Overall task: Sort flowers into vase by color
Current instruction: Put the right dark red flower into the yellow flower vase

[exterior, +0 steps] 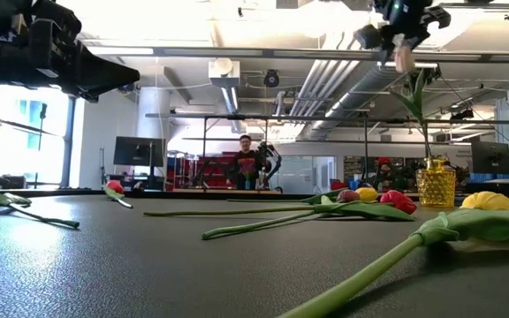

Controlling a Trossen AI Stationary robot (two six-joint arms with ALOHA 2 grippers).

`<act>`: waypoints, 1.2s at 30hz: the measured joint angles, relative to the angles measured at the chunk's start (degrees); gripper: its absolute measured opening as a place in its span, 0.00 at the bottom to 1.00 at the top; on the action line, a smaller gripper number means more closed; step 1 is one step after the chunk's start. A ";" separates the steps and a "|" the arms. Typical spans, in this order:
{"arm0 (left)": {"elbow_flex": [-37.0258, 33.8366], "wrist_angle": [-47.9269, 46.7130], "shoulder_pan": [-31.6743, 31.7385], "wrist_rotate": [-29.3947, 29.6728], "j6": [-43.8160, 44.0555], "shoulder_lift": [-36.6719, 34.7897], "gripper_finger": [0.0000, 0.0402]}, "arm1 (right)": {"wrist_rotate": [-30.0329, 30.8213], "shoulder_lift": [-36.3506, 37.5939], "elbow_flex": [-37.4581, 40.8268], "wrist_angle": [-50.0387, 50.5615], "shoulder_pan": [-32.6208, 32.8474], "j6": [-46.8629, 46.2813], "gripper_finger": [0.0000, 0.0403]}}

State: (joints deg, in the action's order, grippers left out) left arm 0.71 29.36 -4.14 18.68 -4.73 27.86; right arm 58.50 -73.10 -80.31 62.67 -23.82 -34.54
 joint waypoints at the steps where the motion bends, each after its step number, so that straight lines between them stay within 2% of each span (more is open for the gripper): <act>1: 0.00 0.00 -0.02 0.00 0.00 0.00 0.07 | -0.01 0.21 0.00 -2.61 0.47 2.09 0.43; 4: 0.00 -0.02 -0.01 0.00 0.00 0.00 0.07 | -0.91 0.55 -0.02 -11.12 1.92 8.63 0.43; 6: 0.00 -0.04 -0.02 0.00 0.02 0.02 0.07 | -5.01 0.74 -0.02 -16.18 2.77 13.17 0.43; 11: 0.00 -0.20 -0.02 0.00 0.02 0.02 0.07 | -26.94 0.43 -0.07 -23.43 3.68 18.51 0.43; 14: 0.00 -0.28 -0.02 0.00 0.02 0.00 0.07 | -33.80 -1.07 -0.07 -23.14 5.15 17.06 0.43; 19: 0.00 -0.76 -0.02 0.00 0.23 0.00 0.07 | -34.65 -5.85 -0.06 -19.19 9.20 14.35 0.43; 28: 0.00 -0.92 -0.01 0.00 0.17 0.01 0.07 | -33.23 -15.76 0.02 -18.45 19.04 -4.54 0.43; 36: 0.00 -0.89 0.00 0.00 0.58 0.01 0.07 | -33.58 -18.37 0.02 -18.72 25.38 -16.09 0.43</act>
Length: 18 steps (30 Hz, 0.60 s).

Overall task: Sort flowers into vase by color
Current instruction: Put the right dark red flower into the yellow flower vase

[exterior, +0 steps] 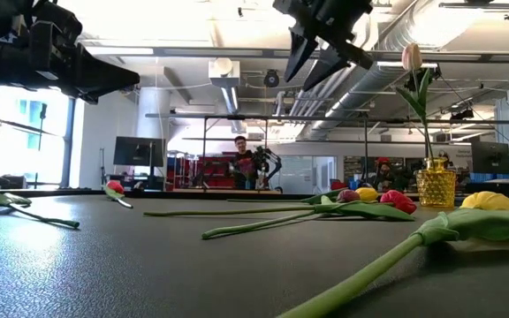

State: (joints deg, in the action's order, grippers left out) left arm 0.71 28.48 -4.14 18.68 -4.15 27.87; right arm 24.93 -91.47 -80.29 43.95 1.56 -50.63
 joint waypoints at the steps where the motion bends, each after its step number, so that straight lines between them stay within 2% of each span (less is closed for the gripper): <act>1: 0.00 0.00 -0.02 -0.01 0.06 0.00 0.07 | -0.18 -0.17 0.00 -0.08 0.94 -1.34 0.43; 4: 0.00 0.01 -0.01 -0.02 0.07 0.00 0.07 | -0.37 -1.08 0.00 -0.26 3.76 -5.71 0.43; 10: 0.00 0.03 0.00 -0.04 0.93 0.01 0.07 | 6.66 -5.67 0.00 -2.30 9.80 -18.13 0.43; 15: 0.00 0.03 0.00 -0.04 2.10 0.01 0.07 | 6.37 -10.50 0.00 1.67 11.33 -23.92 0.43; 18: 0.00 0.03 0.00 -0.04 2.48 0.01 0.07 | 3.00 -13.17 0.00 3.89 11.15 -29.11 0.43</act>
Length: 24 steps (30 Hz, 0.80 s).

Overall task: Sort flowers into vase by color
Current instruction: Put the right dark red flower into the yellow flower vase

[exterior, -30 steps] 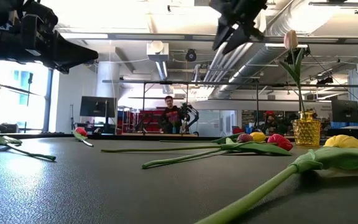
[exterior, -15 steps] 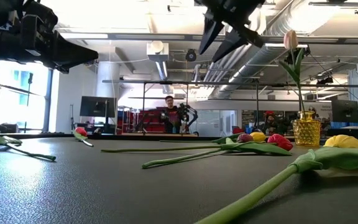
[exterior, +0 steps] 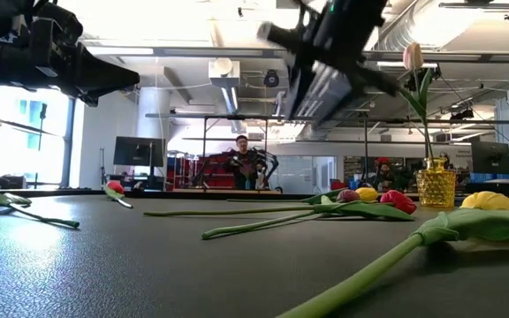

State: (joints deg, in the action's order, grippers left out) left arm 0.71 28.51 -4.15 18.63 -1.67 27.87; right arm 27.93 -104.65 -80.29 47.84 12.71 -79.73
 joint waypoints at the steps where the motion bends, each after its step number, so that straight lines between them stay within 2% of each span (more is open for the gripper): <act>1: 0.00 0.00 -0.02 0.00 0.01 -0.02 0.07 | -1.26 -0.83 0.00 0.33 -0.18 -1.28 0.43; 8: 0.00 0.04 0.00 0.00 0.02 -0.02 0.07 | -12.77 -3.50 0.00 1.53 -3.70 -1.44 0.40; 18: 0.00 -0.02 0.00 0.00 0.02 -0.01 0.07 | -19.29 -3.76 0.74 6.53 -10.07 -1.58 0.27; 24: 0.00 -0.53 -0.02 0.00 0.00 -0.02 0.07 | -24.78 -3.80 4.60 7.24 -12.87 -1.04 0.22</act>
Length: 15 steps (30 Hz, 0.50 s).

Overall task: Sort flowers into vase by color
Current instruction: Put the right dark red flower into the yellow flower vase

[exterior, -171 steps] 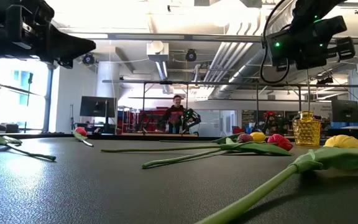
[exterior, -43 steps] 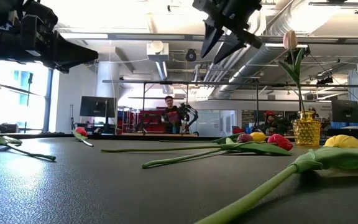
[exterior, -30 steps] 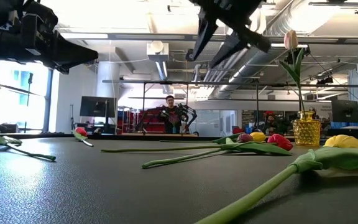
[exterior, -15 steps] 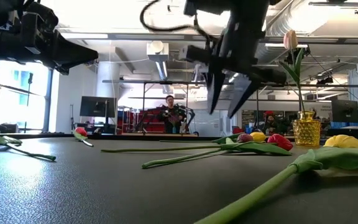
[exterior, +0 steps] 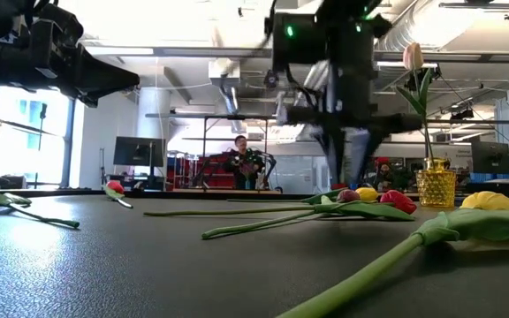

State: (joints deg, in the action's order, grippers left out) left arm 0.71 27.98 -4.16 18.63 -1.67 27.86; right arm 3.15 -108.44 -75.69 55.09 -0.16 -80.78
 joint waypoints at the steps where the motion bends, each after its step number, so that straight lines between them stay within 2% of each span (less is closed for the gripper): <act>1: 0.00 -0.17 0.00 0.00 0.00 0.00 0.07 | -0.29 0.00 0.70 -0.21 -0.46 0.05 0.21; 11: 0.00 -0.34 0.01 0.01 -0.47 0.02 0.07 | -2.78 0.02 3.46 -8.25 -4.07 3.27 0.19; 15: 0.00 -0.32 0.02 0.01 -0.85 0.02 0.07 | -2.81 0.02 3.46 -8.02 -4.89 3.46 0.19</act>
State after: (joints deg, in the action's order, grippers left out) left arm 0.71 27.66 -4.14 18.64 -2.52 27.88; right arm 0.34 -108.42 -72.23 47.06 -5.04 -77.32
